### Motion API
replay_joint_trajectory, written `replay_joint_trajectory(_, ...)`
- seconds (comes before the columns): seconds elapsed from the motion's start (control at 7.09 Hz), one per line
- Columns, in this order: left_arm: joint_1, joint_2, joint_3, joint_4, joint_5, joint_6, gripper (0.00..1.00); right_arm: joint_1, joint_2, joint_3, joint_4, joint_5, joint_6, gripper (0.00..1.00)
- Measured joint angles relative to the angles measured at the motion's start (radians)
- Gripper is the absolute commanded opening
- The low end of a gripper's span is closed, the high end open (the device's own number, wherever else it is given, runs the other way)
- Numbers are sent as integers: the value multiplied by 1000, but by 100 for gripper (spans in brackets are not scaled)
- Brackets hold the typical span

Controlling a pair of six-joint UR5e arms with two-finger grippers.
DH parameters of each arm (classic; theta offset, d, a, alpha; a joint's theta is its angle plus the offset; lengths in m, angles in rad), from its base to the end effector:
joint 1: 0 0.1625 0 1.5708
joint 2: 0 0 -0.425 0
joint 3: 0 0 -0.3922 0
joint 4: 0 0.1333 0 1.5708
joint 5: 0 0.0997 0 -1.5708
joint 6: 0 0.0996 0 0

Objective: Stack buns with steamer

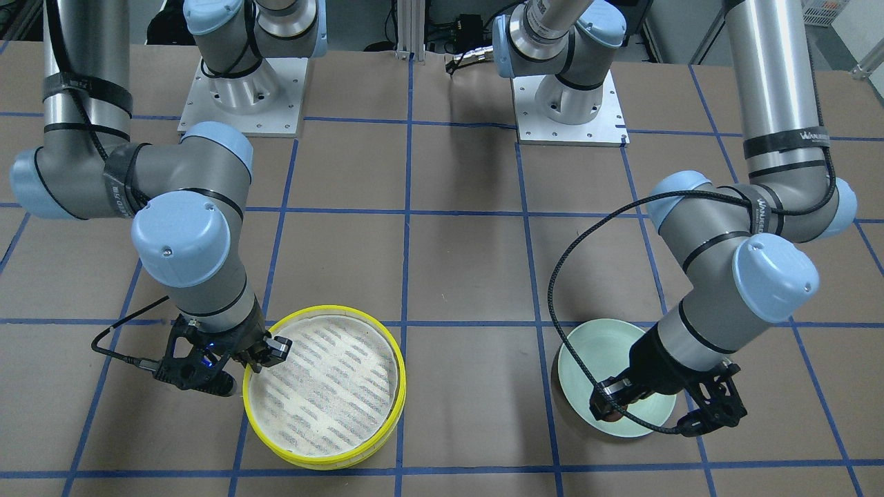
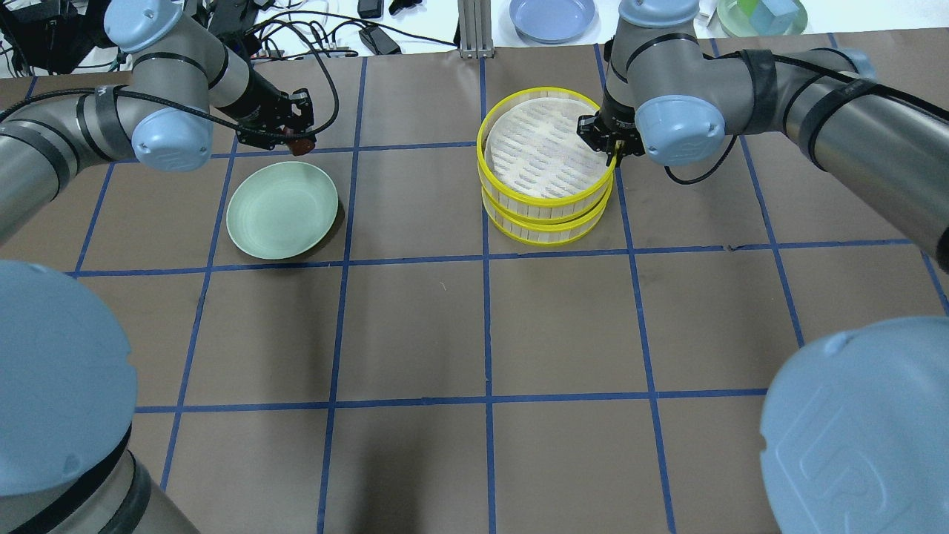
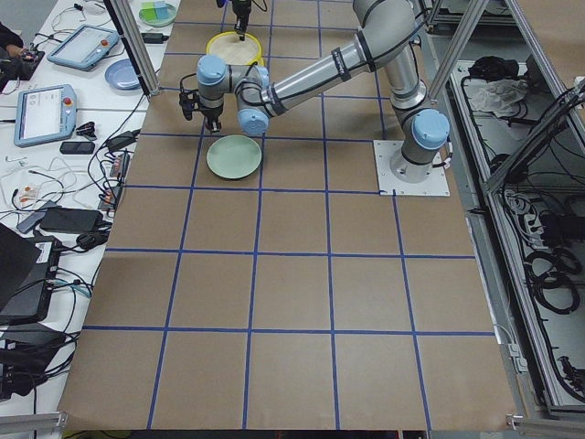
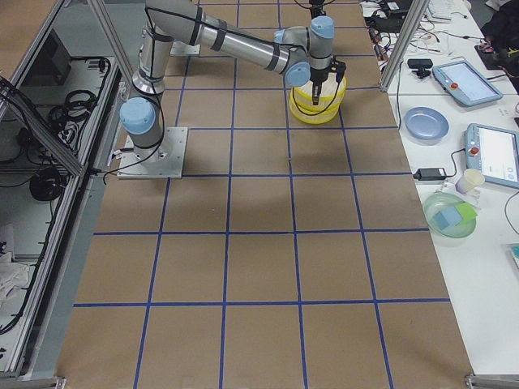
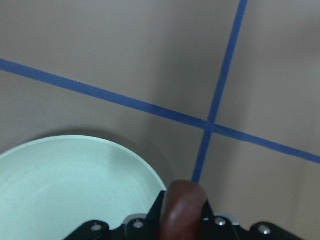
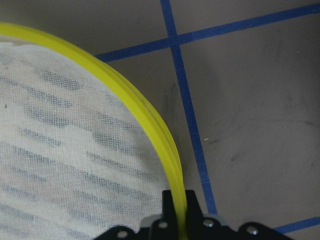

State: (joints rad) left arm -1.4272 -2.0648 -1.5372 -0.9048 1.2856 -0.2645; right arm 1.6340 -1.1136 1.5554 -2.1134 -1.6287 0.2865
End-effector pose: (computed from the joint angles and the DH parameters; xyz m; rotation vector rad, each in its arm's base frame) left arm -0.0638 -0.6862 0.2892 0.5330 -2.7829 0.2672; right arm 0.1684 -0.6420 0.2873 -0.3496 -3.0777 0.1695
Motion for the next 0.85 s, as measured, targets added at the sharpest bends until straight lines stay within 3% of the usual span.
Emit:
replay_joint_trajectory(0.42, -137, 44, 5, 37, -121, -331, 0, -2, 1, 3, 9, -4, -4, 1)
replay_joint_trajectory(0.71, -230, 34, 5, 133, -199, -557, 0, -2, 1, 9, 10, -4, -4, 20)
replay_joint_trajectory(0.85, -269, 22, 3, 173, -232, -632, 0, -2, 1, 12, 10, -6, -4, 53)
